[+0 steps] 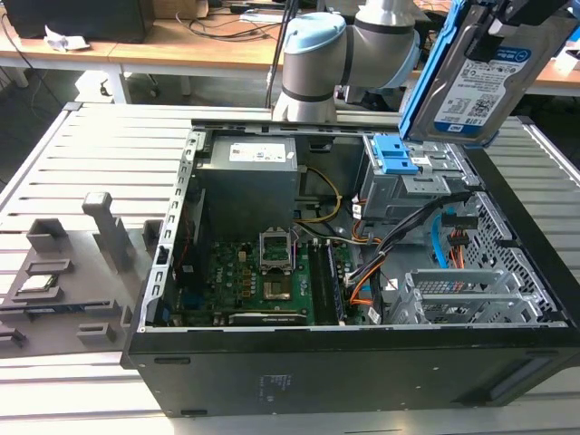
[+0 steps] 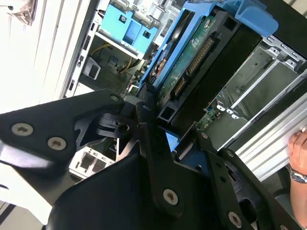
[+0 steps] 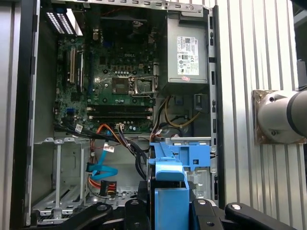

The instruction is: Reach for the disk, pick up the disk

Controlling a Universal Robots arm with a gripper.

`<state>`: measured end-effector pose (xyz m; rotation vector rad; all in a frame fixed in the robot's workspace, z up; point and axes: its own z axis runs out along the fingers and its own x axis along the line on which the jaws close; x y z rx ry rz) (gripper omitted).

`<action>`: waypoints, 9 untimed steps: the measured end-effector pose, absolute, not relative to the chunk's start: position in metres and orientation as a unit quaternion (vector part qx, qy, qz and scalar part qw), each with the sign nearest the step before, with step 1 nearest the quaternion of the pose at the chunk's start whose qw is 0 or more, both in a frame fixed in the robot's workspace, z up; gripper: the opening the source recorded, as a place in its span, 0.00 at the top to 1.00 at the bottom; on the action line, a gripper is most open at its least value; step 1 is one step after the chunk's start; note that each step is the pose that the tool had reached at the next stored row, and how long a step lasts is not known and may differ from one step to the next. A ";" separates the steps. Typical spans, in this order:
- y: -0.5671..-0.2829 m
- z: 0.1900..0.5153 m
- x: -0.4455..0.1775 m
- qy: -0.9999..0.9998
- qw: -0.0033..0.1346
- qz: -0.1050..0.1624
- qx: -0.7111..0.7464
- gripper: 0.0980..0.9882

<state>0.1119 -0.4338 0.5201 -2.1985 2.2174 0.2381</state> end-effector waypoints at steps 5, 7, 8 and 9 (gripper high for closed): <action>-0.445 0.520 0.112 0.708 0.005 0.076 -0.702 0.70; -0.447 0.520 0.112 0.708 0.005 0.076 -0.702 0.70; -0.449 0.520 0.112 0.708 0.005 0.076 -0.702 0.70; -0.450 0.520 0.112 0.708 0.005 0.076 -0.702 0.70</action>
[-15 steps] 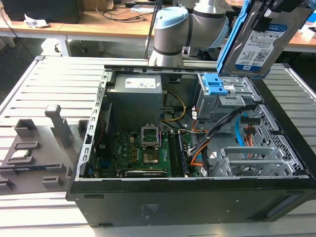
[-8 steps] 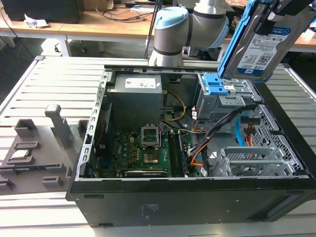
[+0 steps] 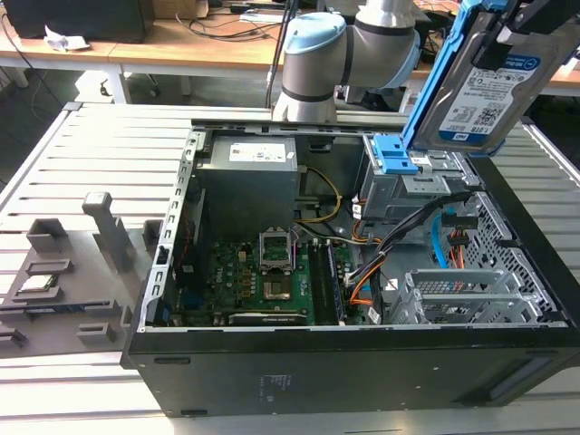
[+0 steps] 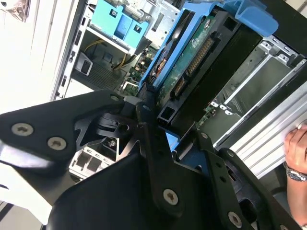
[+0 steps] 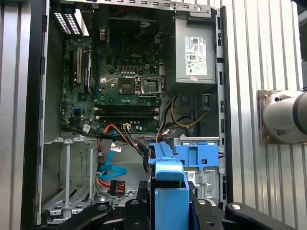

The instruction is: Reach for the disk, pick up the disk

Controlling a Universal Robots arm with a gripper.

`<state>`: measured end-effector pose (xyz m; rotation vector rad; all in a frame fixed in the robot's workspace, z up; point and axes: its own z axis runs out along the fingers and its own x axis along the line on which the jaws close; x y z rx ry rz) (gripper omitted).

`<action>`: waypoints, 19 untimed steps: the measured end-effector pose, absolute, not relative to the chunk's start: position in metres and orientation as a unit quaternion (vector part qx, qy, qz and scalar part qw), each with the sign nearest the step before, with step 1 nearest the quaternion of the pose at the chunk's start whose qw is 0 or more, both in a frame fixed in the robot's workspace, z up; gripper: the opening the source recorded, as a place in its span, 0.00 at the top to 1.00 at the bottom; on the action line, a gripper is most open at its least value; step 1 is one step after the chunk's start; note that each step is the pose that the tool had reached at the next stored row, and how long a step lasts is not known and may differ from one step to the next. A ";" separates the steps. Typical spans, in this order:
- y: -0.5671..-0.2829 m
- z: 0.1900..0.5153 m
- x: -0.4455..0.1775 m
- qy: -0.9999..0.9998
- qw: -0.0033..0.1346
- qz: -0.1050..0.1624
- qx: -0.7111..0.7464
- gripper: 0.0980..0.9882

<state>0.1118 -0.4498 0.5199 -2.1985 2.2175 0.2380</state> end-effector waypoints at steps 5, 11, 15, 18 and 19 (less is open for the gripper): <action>-0.458 0.520 0.112 0.708 0.005 0.076 -0.702 0.70; -0.471 0.520 0.112 0.708 0.005 0.076 -0.702 0.70; -0.477 0.520 0.112 0.708 0.005 0.076 -0.702 0.70; -0.482 0.519 0.112 0.708 0.005 0.076 -0.702 0.70; -0.486 0.519 0.112 0.708 0.005 0.076 -0.702 0.70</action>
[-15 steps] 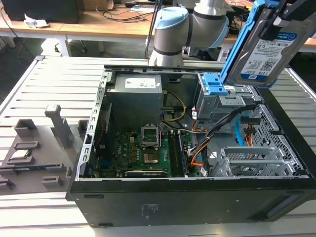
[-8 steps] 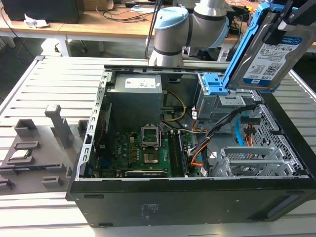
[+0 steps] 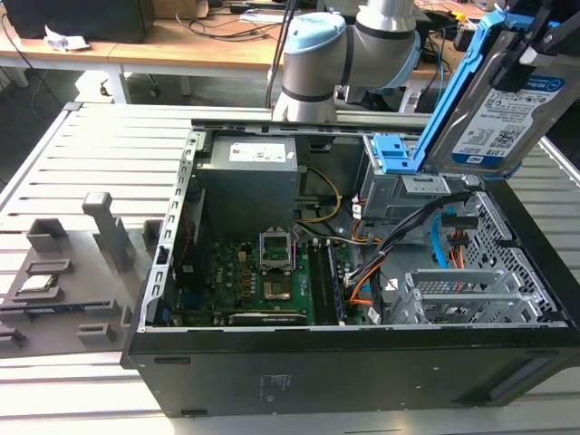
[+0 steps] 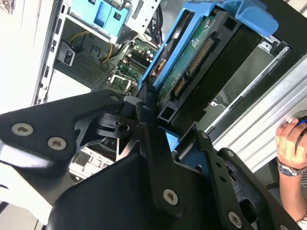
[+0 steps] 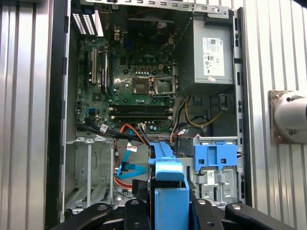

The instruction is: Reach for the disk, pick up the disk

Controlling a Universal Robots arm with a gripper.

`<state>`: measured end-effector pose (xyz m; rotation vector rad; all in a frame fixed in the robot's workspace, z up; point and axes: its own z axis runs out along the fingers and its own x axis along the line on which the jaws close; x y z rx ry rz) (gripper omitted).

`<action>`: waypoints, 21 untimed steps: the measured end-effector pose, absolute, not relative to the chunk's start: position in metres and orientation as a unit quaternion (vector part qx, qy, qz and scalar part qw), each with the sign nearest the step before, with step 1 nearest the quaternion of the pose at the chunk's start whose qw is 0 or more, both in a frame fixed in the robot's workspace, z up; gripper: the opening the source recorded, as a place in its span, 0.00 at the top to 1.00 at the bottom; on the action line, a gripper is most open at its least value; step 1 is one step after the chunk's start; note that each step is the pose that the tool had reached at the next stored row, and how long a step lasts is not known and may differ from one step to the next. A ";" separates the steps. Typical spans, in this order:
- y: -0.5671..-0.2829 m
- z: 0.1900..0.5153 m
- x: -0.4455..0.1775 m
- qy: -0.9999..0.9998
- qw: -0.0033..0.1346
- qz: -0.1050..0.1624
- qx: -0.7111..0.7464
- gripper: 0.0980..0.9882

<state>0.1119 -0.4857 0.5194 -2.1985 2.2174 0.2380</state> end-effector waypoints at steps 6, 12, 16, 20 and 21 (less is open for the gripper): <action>-0.495 0.519 0.112 0.708 0.005 0.076 -0.702 0.70; -0.503 0.519 0.112 0.708 0.005 0.076 -0.702 0.70; -0.508 0.519 0.112 0.708 0.005 0.076 -0.702 0.70; -0.516 0.519 0.112 0.708 0.005 0.076 -0.702 0.70; -0.517 0.519 0.112 0.708 0.005 0.076 -0.702 0.70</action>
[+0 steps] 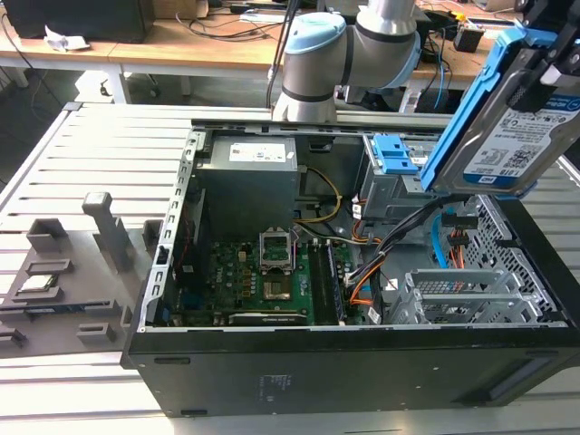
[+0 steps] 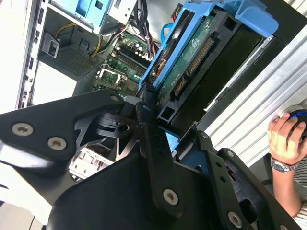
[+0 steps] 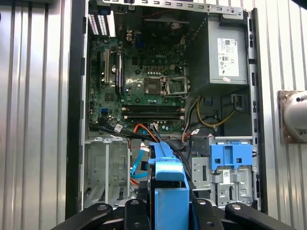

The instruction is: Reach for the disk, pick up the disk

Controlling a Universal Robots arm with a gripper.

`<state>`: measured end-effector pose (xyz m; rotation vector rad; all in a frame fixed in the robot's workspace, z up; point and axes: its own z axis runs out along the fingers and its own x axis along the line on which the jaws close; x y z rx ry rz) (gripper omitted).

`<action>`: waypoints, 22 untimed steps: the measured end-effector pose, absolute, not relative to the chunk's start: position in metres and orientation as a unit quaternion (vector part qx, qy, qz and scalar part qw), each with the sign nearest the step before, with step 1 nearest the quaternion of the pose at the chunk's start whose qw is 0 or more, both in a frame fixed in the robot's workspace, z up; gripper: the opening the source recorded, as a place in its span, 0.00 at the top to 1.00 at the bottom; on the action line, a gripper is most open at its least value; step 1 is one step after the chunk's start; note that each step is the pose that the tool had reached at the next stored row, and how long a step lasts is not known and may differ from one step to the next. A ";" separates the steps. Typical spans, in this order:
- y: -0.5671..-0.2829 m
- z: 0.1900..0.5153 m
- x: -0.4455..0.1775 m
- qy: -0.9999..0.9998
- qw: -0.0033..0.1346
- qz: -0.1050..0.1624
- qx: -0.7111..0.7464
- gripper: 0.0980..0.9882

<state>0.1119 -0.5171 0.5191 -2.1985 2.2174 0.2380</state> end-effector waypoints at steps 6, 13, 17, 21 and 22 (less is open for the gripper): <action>-0.525 0.519 0.112 0.708 0.005 0.076 -0.702 0.70; -0.535 0.519 0.112 0.708 0.005 0.076 -0.702 0.70; -0.540 0.519 0.112 0.708 0.005 0.076 -0.702 0.70; -0.545 0.519 0.112 0.708 0.005 0.076 -0.702 0.70; -0.546 0.519 0.112 0.708 0.005 0.076 -0.702 0.70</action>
